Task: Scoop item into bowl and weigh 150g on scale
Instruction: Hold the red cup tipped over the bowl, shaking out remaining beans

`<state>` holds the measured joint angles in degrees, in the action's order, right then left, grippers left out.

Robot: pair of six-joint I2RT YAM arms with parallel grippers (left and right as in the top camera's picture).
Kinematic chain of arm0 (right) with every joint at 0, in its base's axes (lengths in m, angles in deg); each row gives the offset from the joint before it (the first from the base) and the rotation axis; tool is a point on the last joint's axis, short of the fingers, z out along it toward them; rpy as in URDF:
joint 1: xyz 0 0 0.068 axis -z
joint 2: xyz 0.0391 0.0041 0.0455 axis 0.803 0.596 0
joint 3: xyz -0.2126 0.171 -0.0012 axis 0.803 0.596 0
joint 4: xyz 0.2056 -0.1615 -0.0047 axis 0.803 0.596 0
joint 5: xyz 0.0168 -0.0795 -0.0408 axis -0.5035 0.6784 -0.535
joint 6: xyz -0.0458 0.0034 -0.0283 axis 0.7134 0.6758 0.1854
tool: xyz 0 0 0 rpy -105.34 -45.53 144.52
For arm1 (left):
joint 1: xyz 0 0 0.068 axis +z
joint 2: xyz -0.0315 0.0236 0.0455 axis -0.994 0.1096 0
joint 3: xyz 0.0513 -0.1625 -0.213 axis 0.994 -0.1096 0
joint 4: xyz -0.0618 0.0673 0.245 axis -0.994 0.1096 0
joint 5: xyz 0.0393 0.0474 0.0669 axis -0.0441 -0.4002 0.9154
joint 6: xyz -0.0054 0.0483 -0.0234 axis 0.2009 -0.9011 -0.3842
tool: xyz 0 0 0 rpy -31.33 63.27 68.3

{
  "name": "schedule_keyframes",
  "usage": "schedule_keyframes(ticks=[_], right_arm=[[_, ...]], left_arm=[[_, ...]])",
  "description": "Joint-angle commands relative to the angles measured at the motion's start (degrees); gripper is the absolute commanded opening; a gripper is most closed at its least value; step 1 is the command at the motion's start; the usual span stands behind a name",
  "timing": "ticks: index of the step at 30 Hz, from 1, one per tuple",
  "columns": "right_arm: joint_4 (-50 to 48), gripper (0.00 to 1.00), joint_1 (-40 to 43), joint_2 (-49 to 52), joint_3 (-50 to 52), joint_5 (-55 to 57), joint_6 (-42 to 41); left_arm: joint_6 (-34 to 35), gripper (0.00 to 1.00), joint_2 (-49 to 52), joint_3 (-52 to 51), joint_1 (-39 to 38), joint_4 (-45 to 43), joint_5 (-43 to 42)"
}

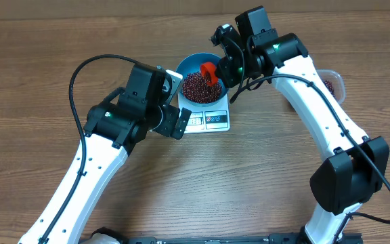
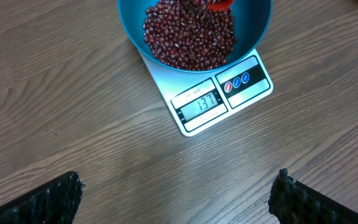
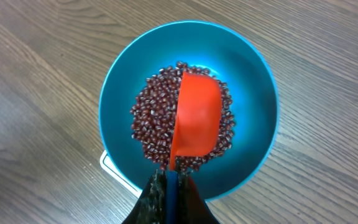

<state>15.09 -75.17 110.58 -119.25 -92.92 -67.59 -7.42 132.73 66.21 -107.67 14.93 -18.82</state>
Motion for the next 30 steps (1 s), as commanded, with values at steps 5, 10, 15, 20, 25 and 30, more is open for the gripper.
schedule_keyframes(ticks=[5, 10, 15, 20, 25, 30], right_arm=[[-0.4, 0.03, 0.1, -2.3, -2.1, 1.2, -1.2], [-0.4, 0.04, 0.1, -2.3, -2.1, 1.1, -1.3], [-0.4, 0.04, 0.1, -2.3, -2.1, 1.1, -1.3], [-0.4, 0.04, 0.1, -2.3, -2.1, 1.0, -1.3], [-0.4, 0.04, 0.1, -2.3, -2.1, 1.0, -1.3], [-0.4, 0.04, 0.1, -2.3, -2.1, 1.0, -1.3]], left_arm=[[-1.1, 0.99, 0.5, 0.8, 0.0, -0.1, 0.2], [-1.1, 1.00, 0.5, 0.8, 0.0, -0.1, 0.2], [-1.1, 1.00, 0.5, 0.8, 0.0, -0.1, 0.2], [-1.1, 0.99, 0.5, 0.8, 0.0, -0.1, 0.2], [-1.1, 1.00, 0.5, 0.8, 0.0, -0.1, 0.2], [-1.1, 0.99, 0.5, 0.8, 0.0, -0.1, 0.2]])
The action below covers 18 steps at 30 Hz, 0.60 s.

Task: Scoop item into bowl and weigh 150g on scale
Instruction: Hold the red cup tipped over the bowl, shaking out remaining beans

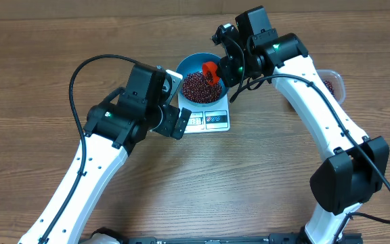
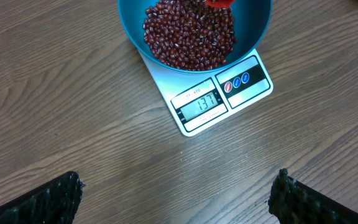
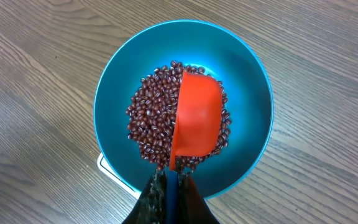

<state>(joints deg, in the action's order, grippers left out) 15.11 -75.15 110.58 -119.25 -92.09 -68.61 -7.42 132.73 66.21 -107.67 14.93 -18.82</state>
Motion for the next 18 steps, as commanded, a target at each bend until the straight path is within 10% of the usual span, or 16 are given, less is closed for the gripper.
schedule_keyframes(ticks=[1, 6, 18], right_arm=[[-0.4, 0.04, 0.1, -2.3, -2.1, 0.2, -0.2], [2.2, 0.04, -0.1, -2.3, -2.1, -7.6, 10.3], [0.1, 0.04, 0.0, -2.3, -2.1, -0.3, 2.1]], left_arm=[[-1.1, 1.00, 0.5, 0.8, 0.0, -0.1, 0.2], [-1.1, 1.00, 0.5, 0.8, 0.0, -0.1, 0.2], [-1.1, 0.99, 0.5, 0.8, 0.0, -0.1, 0.2]])
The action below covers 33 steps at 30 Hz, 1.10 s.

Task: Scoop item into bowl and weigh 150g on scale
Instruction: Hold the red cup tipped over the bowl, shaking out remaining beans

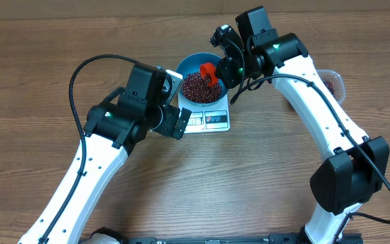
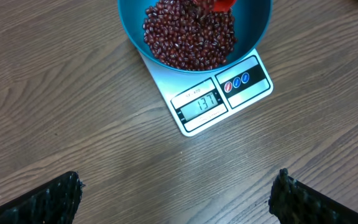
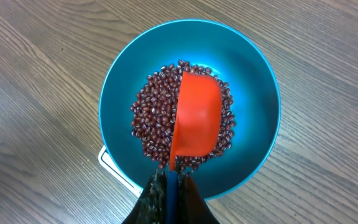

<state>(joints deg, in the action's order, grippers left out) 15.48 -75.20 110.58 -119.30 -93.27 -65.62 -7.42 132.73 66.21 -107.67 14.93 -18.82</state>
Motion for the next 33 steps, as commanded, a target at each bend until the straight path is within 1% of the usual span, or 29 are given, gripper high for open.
schedule_keyframes(ticks=[1, 24, 30, 33], right_arm=[[-0.2, 0.04, 0.1, -2.3, -2.1, 0.9, -0.9], [0.3, 0.04, 0.1, -2.3, -2.1, 0.9, -0.9], [-1.1, 0.04, 0.2, -2.3, -2.1, 3.5, -7.3], [-1.2, 0.04, 0.2, -2.3, -2.1, 3.5, -7.6]], left_arm=[[-1.1, 1.00, 0.5, 0.8, 0.0, -0.1, 0.2], [-1.1, 1.00, 0.5, 0.8, 0.0, -0.1, 0.2], [-1.1, 0.99, 0.5, 0.8, 0.0, -0.1, 0.2], [-1.1, 1.00, 0.5, 0.8, 0.0, -0.1, 0.2]])
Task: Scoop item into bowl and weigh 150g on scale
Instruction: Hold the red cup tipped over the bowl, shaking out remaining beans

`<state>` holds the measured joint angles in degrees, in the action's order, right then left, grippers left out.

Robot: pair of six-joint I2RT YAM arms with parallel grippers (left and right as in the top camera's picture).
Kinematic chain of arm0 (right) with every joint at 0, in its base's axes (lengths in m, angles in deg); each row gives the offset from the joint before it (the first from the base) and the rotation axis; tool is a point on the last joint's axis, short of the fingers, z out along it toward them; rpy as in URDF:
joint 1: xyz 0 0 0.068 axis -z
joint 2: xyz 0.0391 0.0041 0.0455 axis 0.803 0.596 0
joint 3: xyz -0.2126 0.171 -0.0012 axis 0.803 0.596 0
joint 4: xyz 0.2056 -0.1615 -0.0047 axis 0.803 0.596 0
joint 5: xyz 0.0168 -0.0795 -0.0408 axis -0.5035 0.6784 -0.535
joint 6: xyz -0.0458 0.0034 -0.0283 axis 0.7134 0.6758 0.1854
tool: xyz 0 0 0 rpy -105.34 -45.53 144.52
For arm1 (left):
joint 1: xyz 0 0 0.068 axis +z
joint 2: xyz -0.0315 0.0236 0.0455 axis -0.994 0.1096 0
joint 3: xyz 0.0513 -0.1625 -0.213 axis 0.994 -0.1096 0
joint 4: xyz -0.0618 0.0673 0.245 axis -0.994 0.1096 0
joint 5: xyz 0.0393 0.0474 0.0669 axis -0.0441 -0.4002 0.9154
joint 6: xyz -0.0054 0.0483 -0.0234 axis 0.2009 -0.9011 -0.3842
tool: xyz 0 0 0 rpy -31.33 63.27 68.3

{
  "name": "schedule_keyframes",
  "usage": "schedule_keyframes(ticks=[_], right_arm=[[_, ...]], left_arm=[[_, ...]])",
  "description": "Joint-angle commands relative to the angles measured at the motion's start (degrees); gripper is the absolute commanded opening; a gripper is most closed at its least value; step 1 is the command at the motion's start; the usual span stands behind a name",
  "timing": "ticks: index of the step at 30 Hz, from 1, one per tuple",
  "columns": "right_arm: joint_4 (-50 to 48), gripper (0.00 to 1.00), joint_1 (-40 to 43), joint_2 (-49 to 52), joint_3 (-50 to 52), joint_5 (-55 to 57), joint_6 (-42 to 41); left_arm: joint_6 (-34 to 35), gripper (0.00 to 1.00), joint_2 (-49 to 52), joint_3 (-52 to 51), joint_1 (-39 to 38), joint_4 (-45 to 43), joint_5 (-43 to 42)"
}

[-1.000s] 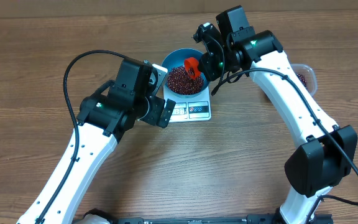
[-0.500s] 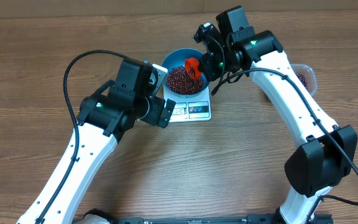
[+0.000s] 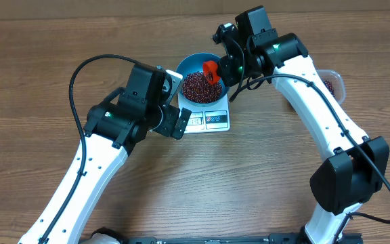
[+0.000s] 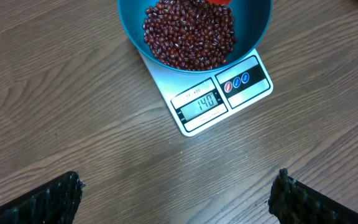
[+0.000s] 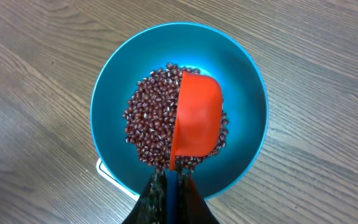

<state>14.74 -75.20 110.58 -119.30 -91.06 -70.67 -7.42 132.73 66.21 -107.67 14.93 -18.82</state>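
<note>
A blue bowl (image 5: 114, 74) of red beans (image 4: 188, 34) stands on the white scale (image 4: 244, 93), whose display (image 4: 199, 102) reads 140. My right gripper (image 5: 171, 180) is shut on the blue handle of an orange scoop (image 5: 196, 115), turned bottom-up over the beans; in the overhead view the scoop (image 3: 210, 69) hangs over the bowl (image 3: 193, 64). My left gripper (image 4: 176, 193) stands open over bare table just in front of the scale, holding nothing.
A clear container (image 3: 330, 83) with more red beans sits on the table at the right, partly hidden behind my right arm. Both arms crowd round the scale (image 3: 212, 120) in the middle of the wooden table (image 3: 46, 68).
The scale's reading has gone from 137 to 140. The bowl looks a little smaller in the right wrist view, so my right gripper with the scoop stands slightly higher. The left arm is unchanged.
At all three earlier moments my right gripper held the overturned orange scoop over the beans in the bowl, shifting only slightly, and the scale read 137. Now the display shows 140. My left gripper stayed open in front of the scale throughout.
</note>
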Motion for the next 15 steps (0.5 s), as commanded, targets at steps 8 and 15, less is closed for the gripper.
schedule_keyframes(ticks=[8, 15], right_arm=[[-0.2, 0.04, 0.2, -2.3, -2.1, 0.1, -2.1], [0.5, 0.04, 0.0, -2.3, -2.0, 0.6, 1.6]], left_arm=[[-1.1, 0.99, 0.5, 0.8, 0.0, -0.1, 0.2], [-1.1, 0.99, 0.5, 0.8, 0.0, -0.1, 0.2]])
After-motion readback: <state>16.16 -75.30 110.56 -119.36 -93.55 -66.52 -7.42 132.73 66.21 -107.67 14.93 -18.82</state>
